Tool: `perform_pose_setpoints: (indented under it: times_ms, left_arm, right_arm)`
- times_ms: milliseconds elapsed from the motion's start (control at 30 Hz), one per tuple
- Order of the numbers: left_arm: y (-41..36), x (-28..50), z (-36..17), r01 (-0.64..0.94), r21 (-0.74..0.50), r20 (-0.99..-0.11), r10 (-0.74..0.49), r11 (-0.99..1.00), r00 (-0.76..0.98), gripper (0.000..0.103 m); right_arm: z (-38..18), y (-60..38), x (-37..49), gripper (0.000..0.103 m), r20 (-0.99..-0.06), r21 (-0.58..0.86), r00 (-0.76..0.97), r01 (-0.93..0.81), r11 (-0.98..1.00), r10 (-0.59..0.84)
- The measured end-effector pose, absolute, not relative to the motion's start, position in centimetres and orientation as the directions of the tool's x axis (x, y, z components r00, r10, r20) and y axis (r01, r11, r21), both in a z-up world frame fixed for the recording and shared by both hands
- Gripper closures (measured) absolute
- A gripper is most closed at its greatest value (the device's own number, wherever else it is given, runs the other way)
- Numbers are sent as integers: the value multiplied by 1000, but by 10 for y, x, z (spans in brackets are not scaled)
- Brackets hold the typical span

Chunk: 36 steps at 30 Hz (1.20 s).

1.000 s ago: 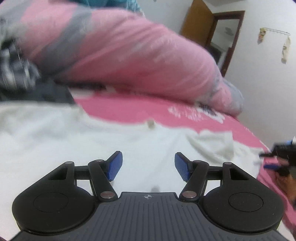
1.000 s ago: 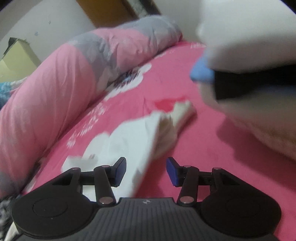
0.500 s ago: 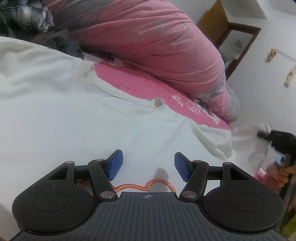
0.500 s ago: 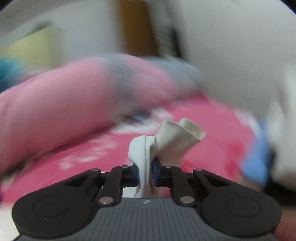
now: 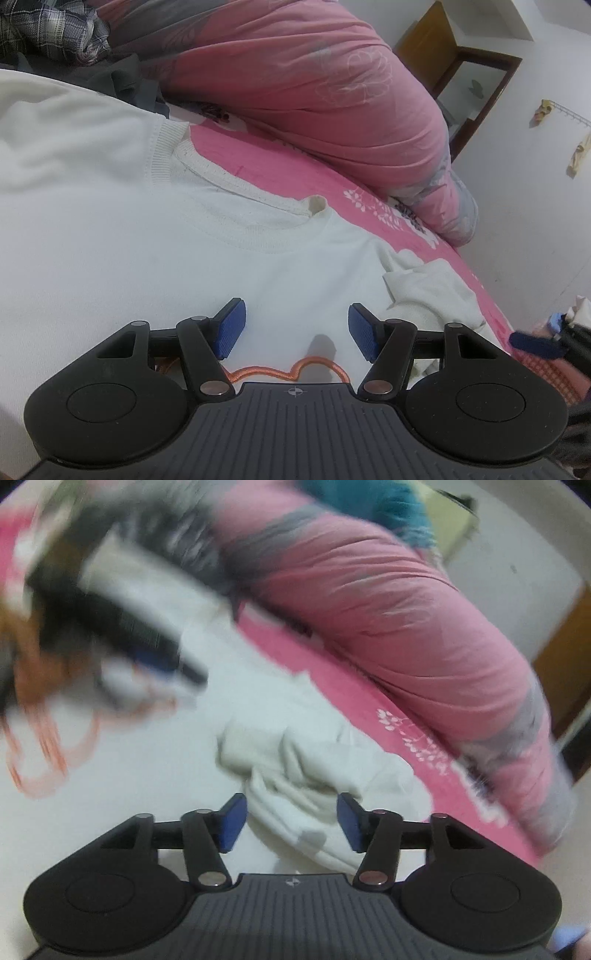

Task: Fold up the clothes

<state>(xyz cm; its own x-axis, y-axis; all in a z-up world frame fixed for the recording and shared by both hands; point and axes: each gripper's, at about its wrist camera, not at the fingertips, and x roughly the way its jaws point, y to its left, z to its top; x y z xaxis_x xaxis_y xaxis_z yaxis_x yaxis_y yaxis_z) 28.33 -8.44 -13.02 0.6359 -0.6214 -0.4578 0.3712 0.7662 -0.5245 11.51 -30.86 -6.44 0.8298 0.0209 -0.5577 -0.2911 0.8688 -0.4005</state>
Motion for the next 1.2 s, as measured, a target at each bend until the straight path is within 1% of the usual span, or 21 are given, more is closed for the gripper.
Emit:
perform_pose_setpoints:
  times_ms: [67,100,133,200,333,400,500,533,567,600,667,767,833,900,967,1033,1133,1200]
  left_arm:
    - [-84,283,-130,372,-525,-457,-622,766,636,41]
    - [-84,283,-130,372,-526,-456,-623,765,636,41]
    - [-84,283,-130,372,-527,-455,-624,764,635,40]
    - [-84,283,-131,372,-529,-454,-624,763,635,41]
    - [-84,284,-131,372,-532,-452,-627,761,634,40]
    - [-84,284,-131,372,-534,-451,-628,759,634,40]
    - [-83,284,-132,372,-537,-449,-630,757,634,40]
    - [-83,284,-132,372,-537,-449,-630,757,634,40]
    - [-83,284,-132,372,-538,-448,-631,756,634,40]
    - [-83,284,-132,372,-539,-447,-631,756,634,40]
    - [-83,284,-132,372,-541,-446,-632,754,633,40]
    - [-82,285,-133,372,-544,-443,-635,752,633,40]
    - [-81,285,-133,372,-550,-439,-638,748,633,40]
    - [-81,285,-134,371,-556,-435,-641,744,633,40]
    - [-80,285,-135,371,-561,-431,-644,740,632,40]
    - [-80,285,-135,370,-564,-429,-645,738,632,40]
    - [-79,285,-135,371,-565,-427,-646,737,632,40]
    - [-79,285,-136,372,-564,-426,-646,737,633,40]
  right_arm:
    - [-58,-308,123,45,-551,-344,833,-278,897,46]
    - [-57,-306,127,45,-549,-331,834,-279,902,56]
    - [-60,-302,127,45,-549,-346,834,-289,893,57]
    - [-71,-290,126,45,-552,-414,833,-322,851,46]
    - [-103,-261,145,45,-534,-639,845,-400,657,-5]
    - [-115,-253,151,45,-539,-696,842,-442,566,-5]
    - [-123,-247,164,45,-562,-710,827,-485,511,5]
    - [-119,-251,171,52,-574,-688,819,-484,542,2]
    - [-114,-255,178,78,-587,-659,809,-476,582,-2]
    - [-108,-260,186,98,-600,-628,800,-468,622,-5]
    - [-88,-277,193,98,-573,-578,819,-386,719,-22]
    - [-38,-317,191,99,-468,-489,881,-186,852,-76]
    - [4,-358,185,99,-391,-373,911,-26,927,-132]
    - [47,-407,177,99,-321,-227,925,135,965,-204]
    - [83,-456,160,99,-247,-100,922,281,954,-298]
    - [112,-497,138,99,-184,-12,902,396,918,-391]
    - [140,-548,112,99,-143,105,865,496,862,-480]
    - [151,-575,104,99,-147,154,838,544,825,-526]
